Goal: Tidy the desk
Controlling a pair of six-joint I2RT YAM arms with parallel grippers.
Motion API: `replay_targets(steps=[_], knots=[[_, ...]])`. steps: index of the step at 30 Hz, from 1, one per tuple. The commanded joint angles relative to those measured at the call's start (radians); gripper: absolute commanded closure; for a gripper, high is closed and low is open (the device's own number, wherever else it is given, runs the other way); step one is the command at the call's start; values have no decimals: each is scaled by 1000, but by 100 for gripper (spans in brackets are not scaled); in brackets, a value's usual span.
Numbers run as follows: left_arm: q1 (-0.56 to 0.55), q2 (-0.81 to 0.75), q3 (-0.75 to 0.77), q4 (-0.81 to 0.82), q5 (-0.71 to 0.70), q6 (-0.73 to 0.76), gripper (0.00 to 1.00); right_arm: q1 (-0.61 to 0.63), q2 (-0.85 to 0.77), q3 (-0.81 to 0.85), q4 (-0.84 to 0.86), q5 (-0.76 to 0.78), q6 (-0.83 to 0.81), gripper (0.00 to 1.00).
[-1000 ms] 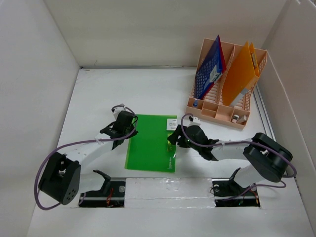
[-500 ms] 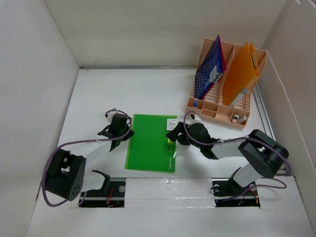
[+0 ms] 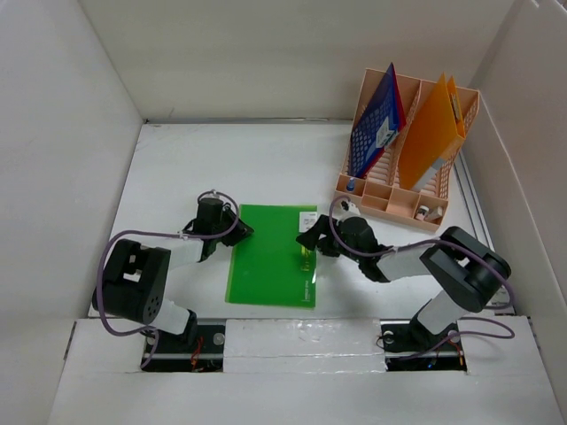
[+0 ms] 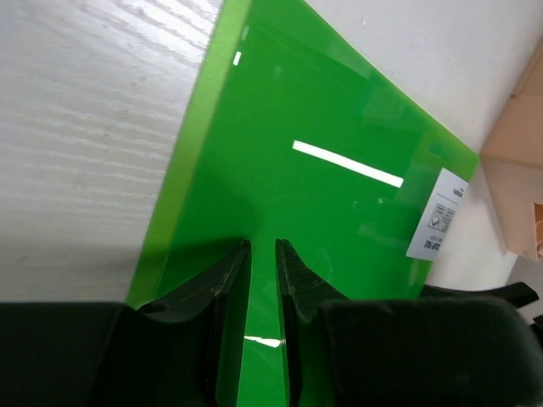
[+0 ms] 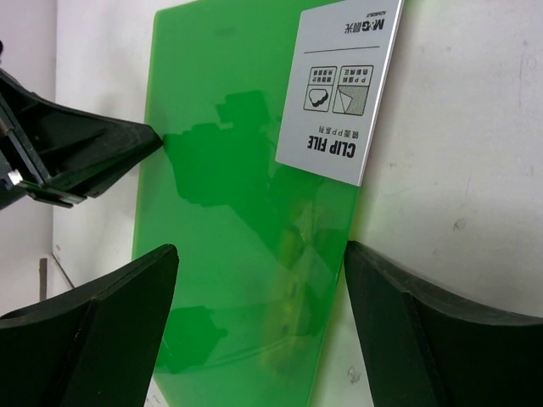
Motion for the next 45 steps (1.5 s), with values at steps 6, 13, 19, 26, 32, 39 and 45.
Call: replay_targets(steps=[6, 13, 19, 26, 32, 39, 45], knots=[[0, 6, -34, 7, 41, 17, 84, -24, 115, 21, 44, -150, -34, 13], [0, 38, -60, 30, 73, 18, 84, -47, 206, 7, 305, -328, -5, 24], [0, 66, -62, 61, 99, 5, 84, -13, 33, -54, 350, -293, -60, 32], [-20, 66, -56, 62, 72, 13, 84, 24, 52, -7, 481, -331, -77, 35], [-35, 66, -59, 71, 79, 14, 84, 2, 263, 96, 506, -396, 19, 46], [-35, 64, -68, 102, 92, 14, 84, 5, 254, 165, 281, -255, 0, 45], [-35, -12, -47, 68, 52, 42, 84, 6, 204, 271, -107, 4, -54, 39]])
